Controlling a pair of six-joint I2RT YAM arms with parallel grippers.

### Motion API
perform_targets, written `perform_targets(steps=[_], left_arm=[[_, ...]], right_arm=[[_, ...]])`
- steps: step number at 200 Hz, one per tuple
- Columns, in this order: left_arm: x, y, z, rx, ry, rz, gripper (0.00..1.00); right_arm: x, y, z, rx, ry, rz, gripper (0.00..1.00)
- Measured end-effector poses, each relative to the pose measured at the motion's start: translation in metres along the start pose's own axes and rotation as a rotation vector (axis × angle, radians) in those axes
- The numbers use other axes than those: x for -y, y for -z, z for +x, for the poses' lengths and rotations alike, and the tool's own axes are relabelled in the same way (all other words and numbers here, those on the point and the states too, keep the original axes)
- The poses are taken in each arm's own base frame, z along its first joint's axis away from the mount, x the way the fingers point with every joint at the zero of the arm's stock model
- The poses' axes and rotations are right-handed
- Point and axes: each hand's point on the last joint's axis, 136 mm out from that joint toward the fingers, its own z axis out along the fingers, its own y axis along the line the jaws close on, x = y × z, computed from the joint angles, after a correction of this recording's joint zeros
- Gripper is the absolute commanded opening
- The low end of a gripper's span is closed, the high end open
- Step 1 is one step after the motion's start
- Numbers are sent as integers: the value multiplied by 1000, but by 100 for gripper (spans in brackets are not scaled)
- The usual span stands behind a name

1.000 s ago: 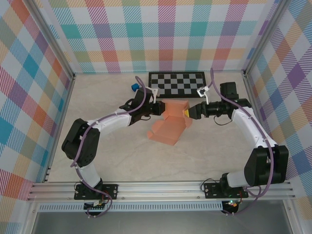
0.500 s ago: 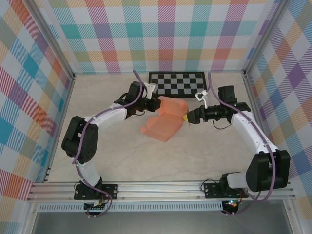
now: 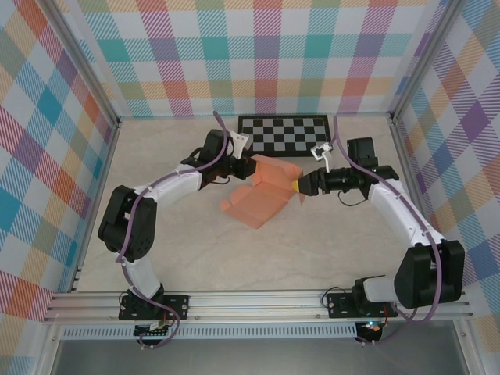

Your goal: Fold the paper box

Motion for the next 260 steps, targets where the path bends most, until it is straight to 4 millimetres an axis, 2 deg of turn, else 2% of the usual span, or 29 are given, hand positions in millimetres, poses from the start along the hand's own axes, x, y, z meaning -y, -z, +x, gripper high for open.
perform_targets(steps=[56, 117, 144, 181, 209, 235, 260], left_arm=[[-12, -4, 4, -6, 22, -44, 11], [-23, -4, 2, 10, 75, -103, 11], [-26, -4, 1, 20, 91, -115, 11], [-19, -7, 5, 14, 83, -100, 11], [-19, -7, 8, 6, 83, -101, 11], [-21, -6, 7, 7, 78, -104, 11], [-25, -3, 4, 18, 77, -134, 11]], right_arm=[[9, -21, -3, 25, 26, 162, 65], [22, -38, -21, 114, 38, 390, 64], [37, -40, -30, 169, 8, 493, 63], [50, -49, -34, 193, -31, 525, 76], [40, -58, -27, 113, 29, 456, 78], [24, -45, -30, 79, 89, 389, 84], [17, -7, -38, 136, 49, 410, 88]])
